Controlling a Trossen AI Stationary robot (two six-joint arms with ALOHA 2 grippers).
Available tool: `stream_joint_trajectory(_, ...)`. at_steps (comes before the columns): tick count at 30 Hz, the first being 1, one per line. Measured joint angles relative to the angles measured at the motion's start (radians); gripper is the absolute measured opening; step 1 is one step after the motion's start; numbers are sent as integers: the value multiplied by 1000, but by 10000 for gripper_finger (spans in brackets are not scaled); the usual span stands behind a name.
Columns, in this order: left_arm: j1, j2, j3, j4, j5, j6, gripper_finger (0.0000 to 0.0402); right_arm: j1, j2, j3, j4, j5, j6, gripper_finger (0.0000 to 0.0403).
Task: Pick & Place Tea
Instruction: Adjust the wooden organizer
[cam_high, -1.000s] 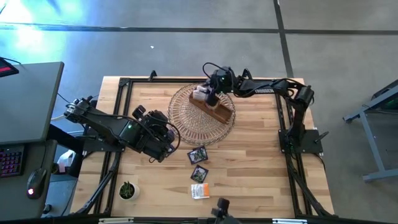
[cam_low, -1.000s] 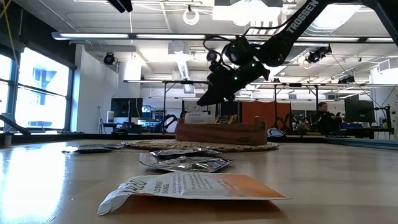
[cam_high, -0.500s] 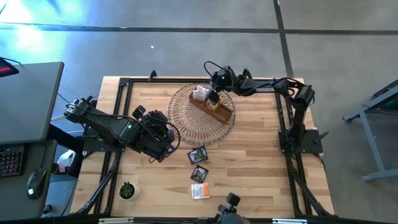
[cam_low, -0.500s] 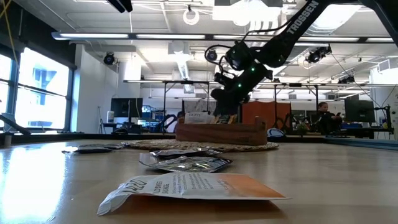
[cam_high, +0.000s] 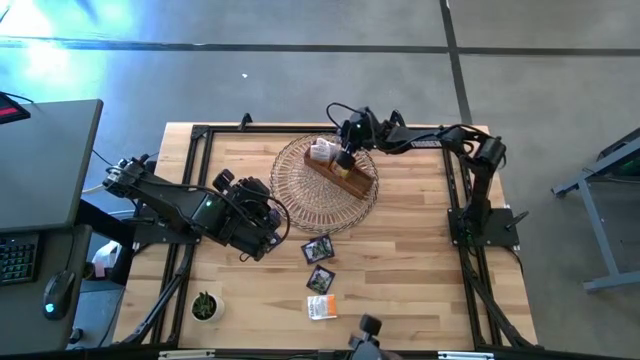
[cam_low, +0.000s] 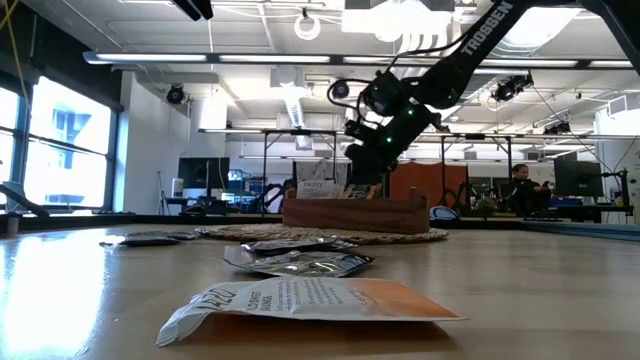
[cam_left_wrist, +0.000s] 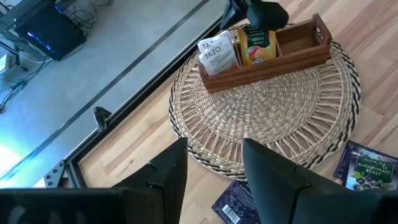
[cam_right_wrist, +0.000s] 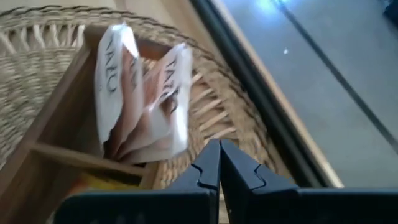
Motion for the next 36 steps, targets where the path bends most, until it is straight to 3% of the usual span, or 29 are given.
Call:
stream_joint_trajectory(11, 0, 0, 0, 0, -1, 0, 152, 13, 47, 0, -11, -19, -25, 1)
stream_joint_trajectory(16, 0, 0, 0, 0, -1, 0, 152, 3, 47, 0, 13, -207, -73, 0)
stream_joint_trajectory(23, 0, 0, 0, 0, -1, 2, 152, 6, 47, 0, 7, -277, -129, 0)
stream_joint_trajectory(28, 0, 0, 0, 0, -2, 3, 152, 10, 47, 0, 18, -444, -151, 0)
stream_joint_trajectory(36, 0, 0, 0, 0, -2, 5, 152, 45, 48, 0, 24, -452, -161, 0)
